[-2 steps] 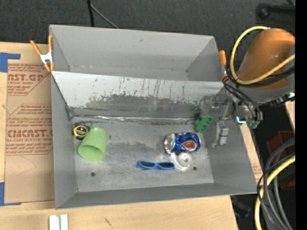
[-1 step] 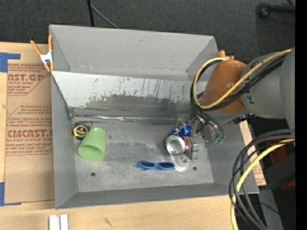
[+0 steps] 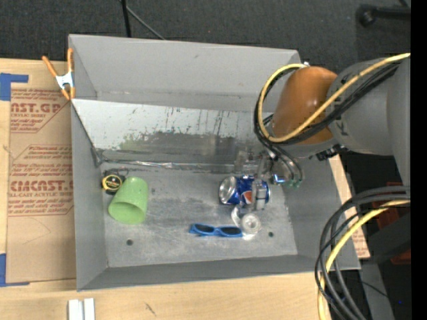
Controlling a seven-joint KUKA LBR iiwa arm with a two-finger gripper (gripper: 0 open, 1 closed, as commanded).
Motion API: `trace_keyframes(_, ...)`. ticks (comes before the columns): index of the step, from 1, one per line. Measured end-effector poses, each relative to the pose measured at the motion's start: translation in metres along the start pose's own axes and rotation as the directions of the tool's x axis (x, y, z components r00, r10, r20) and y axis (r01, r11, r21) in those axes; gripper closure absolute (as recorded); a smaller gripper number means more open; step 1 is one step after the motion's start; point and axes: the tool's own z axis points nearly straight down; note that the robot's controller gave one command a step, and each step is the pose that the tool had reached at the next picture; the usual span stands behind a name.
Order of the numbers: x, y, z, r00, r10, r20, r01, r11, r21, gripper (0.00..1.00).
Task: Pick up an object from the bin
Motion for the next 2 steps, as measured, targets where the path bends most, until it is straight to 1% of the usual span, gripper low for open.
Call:
trace_keyframes(1,-0.003,-0.011,0.002,0.997,-0.079,-0.003,0.079,0.997,0.001,0.0)
trace_keyframes(2,0.002,-0.017,0.033,0.999,-0.044,-0.007,0.044,0.999,0.0,0.0)
